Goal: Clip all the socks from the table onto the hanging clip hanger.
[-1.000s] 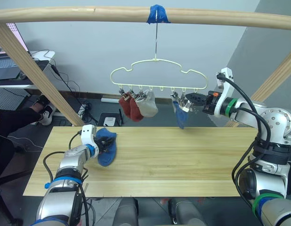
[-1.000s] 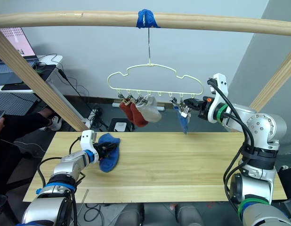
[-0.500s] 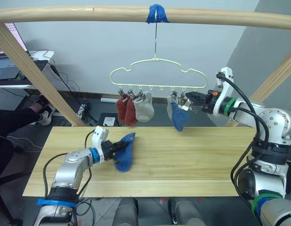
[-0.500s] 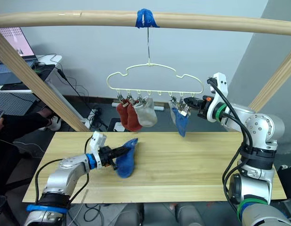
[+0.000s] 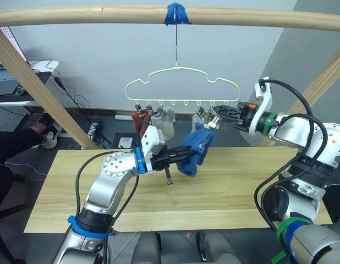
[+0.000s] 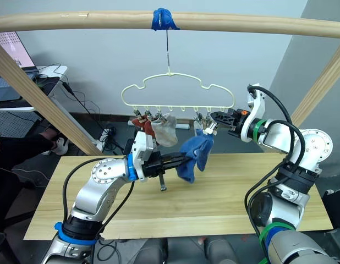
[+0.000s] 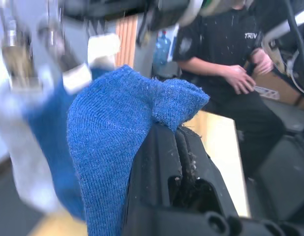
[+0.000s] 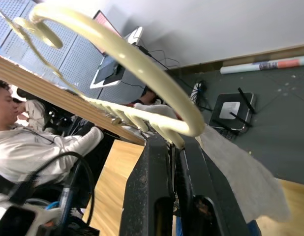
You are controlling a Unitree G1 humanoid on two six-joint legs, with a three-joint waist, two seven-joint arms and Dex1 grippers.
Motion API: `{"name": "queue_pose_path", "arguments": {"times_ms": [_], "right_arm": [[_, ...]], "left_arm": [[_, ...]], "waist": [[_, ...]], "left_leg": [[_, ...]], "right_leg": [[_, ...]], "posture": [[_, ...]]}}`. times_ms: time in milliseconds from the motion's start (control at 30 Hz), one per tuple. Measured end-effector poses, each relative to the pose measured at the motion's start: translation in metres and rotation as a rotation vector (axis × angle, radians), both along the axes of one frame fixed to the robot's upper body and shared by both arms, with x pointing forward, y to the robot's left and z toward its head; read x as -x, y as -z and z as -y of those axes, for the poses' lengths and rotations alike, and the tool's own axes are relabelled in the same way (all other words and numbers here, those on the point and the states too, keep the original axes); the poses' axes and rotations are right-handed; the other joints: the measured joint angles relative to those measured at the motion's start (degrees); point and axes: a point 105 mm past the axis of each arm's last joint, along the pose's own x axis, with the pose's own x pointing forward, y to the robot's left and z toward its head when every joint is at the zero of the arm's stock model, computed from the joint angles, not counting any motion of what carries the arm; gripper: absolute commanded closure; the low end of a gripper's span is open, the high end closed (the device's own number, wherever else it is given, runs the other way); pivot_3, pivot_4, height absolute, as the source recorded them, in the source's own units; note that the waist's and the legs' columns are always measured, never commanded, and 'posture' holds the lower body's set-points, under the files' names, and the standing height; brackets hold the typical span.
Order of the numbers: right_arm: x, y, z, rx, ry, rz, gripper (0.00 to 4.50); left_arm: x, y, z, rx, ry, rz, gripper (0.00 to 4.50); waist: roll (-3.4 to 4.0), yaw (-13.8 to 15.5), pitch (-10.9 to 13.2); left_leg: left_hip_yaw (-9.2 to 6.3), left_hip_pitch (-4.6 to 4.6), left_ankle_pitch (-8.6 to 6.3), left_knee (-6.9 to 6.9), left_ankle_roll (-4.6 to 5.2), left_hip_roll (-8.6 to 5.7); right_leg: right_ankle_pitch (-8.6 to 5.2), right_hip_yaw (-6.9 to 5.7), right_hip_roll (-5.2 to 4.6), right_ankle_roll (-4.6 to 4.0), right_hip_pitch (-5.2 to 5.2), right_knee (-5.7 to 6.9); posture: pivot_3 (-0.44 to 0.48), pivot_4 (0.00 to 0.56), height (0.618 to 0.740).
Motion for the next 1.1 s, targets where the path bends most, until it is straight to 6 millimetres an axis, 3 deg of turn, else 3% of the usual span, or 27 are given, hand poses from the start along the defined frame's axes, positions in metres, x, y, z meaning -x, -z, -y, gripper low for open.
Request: {"name": "queue_pose_path", "arguments": {"times_ms": [233,767,800,1067,1100], "right_arm": [[0.001,-0.002,0.000,-0.030,0.001,-0.012,4.50],[0.005,-0.003,-0.005,-0.037,-0.011,-0.036,4.50],[0.005,-0.004,-0.005,-0.037,-0.013,-0.035,3.94],[0.010,-0.009,-0.009,-0.014,-0.050,-0.012,1.26],[0.010,-0.009,-0.007,-0.007,-0.046,-0.008,0.88]], "left_arm": [[-0.006,0.004,0.007,0.000,-0.009,0.033,4.47],[-0.015,-0.008,0.018,0.028,-0.013,0.116,4.47],[-0.015,-0.007,0.019,0.026,-0.008,0.115,4.50],[-0.014,-0.004,0.022,0.020,0.006,0.086,4.50],[-0.014,-0.003,0.023,0.019,0.010,0.076,4.28]], "waist": [[0.02,-0.17,0.01],[0.03,-1.21,0.02],[0.03,-1.29,0.02],[0.03,-1.37,0.02],[0.03,-1.32,0.02]], "left_leg": [[0.01,0.00,0.00,0.00,0.00,0.00],[0.01,-0.02,0.00,-0.01,0.01,0.00],[0.01,-0.02,0.00,-0.01,0.01,-0.01],[0.01,-0.02,0.00,-0.01,0.01,-0.01],[0.00,-0.03,0.00,0.00,0.01,-0.01]], "right_leg": [[0.00,0.01,0.00,0.00,0.00,-0.01],[0.00,0.00,0.00,0.01,0.00,-0.02],[0.00,0.01,0.00,0.01,0.00,-0.02],[-0.01,0.01,0.00,0.01,0.00,-0.03],[-0.01,0.00,0.00,0.01,0.00,-0.03]], "posture": [[-0.034,0.188,0.740],[-0.033,0.184,0.740],[-0.033,0.184,0.740],[-0.039,0.179,0.740],[-0.040,0.180,0.740]]}}
